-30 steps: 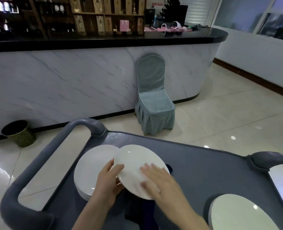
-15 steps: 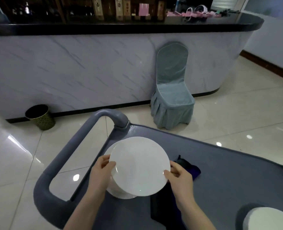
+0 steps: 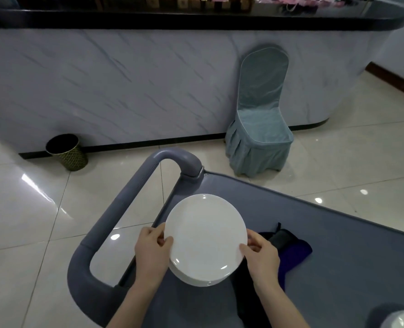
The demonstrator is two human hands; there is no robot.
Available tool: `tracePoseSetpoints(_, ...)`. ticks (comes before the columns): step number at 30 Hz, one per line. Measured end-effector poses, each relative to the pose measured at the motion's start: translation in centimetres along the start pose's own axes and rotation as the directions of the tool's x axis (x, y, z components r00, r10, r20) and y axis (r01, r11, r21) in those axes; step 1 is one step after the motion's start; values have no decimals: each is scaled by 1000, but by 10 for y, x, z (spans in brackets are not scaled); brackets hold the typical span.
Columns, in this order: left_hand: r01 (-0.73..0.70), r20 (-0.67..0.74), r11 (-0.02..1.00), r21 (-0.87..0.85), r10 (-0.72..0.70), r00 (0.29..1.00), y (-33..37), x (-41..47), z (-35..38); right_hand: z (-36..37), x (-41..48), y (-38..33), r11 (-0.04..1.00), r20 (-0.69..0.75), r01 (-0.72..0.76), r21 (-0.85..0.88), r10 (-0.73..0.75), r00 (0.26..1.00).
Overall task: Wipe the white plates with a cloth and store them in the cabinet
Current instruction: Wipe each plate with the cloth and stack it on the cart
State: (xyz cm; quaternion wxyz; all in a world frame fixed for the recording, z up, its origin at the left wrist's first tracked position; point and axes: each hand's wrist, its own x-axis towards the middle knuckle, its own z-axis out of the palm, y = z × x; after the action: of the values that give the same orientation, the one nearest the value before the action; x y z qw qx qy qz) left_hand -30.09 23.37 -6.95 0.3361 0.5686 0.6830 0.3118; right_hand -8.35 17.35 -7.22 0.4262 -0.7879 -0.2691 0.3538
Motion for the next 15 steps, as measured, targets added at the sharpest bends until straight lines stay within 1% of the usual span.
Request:
tracePoseSetpoints(3,-1,-9,1000,-4,1,1000,0,-1,3,0,2,0,998,-6,30,-53,-30,1000)
tracePoseSetpoints(8,-12,-13,998,58,13,1000,0,-4,6,-7,3,1,998,38,40,-47,-38,999)
tracePoseSetpoints(10,-15,-48,997,81,19,999,3,-7,8,-14,3,1,998,38,44,-47,-42,998)
tracePoseSetpoints(13,-114,-99,986,118,126,987,16,-17,17,-38,1,3,997,14,65,-45,-64,998)
tracePoseSetpoints(15,-210,-62,974,87,216,974,34,-28,30,-61,-2,5,986,-2,122,-110,-123,992)
